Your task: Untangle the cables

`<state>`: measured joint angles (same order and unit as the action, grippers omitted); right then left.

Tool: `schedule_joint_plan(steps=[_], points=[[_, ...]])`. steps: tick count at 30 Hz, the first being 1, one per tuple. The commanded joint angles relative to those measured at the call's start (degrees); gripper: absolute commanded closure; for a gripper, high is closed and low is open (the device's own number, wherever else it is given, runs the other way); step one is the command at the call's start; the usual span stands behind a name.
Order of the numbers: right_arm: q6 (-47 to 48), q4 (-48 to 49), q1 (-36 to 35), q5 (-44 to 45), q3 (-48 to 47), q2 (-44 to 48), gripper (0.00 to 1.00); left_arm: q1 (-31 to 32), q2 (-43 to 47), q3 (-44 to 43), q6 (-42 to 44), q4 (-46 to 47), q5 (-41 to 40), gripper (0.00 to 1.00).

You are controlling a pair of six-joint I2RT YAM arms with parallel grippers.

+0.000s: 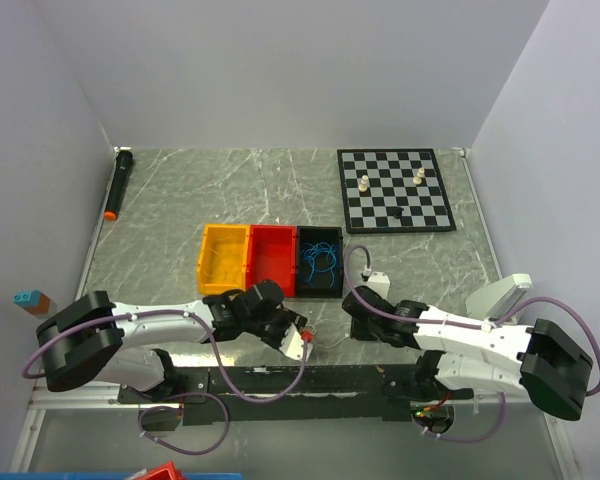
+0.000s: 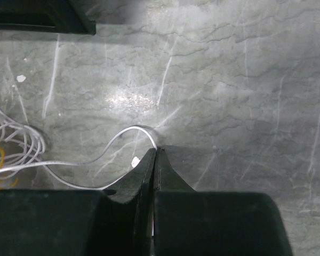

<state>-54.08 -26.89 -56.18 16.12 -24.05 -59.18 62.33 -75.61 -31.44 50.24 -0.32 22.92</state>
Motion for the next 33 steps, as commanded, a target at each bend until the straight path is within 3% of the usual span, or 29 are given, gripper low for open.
schedule_joint_plan(steps=[1, 6, 8, 14, 19, 24, 33], points=[[1.17, 2.11, 0.46, -1.27, 0.58, 1.43, 1.0, 0.78, -0.23, 0.76, 1.88, 6.46, -2.0, 0.56], [1.79, 1.93, 1.07, -1.62, 0.85, 2.14, 1.0, 1.04, -0.33, 0.07, 1.97, 6.3, -2.26, 0.87], [1.79, 1.76, 1.25, -1.44, 1.11, 2.66, 1.0, 1.04, 0.46, -0.9, 0.83, 4.72, -2.35, 0.93], [2.32, 1.32, 1.95, -1.79, 0.94, 3.19, 1.0, 1.04, 5.21, -4.85, -4.61, 0.41, -1.56, 0.98], [2.4, 0.09, 2.39, -0.74, -0.29, 3.01, 1.0, 1.04, 10.12, -12.49, -9.63, -12.23, 2.82, 0.97], [3.02, 0.44, 3.1, -0.47, -1.43, 2.49, 1.0, 1.04, 15.58, -15.93, -8.93, -20.07, 8.98, 0.97], [2.14, 1.4, 3.1, 1.63, -1.88, -0.94, 1.0, 0.34, 18.57, -22.08, -26.32, -8.14, 0.03, 0.99]])
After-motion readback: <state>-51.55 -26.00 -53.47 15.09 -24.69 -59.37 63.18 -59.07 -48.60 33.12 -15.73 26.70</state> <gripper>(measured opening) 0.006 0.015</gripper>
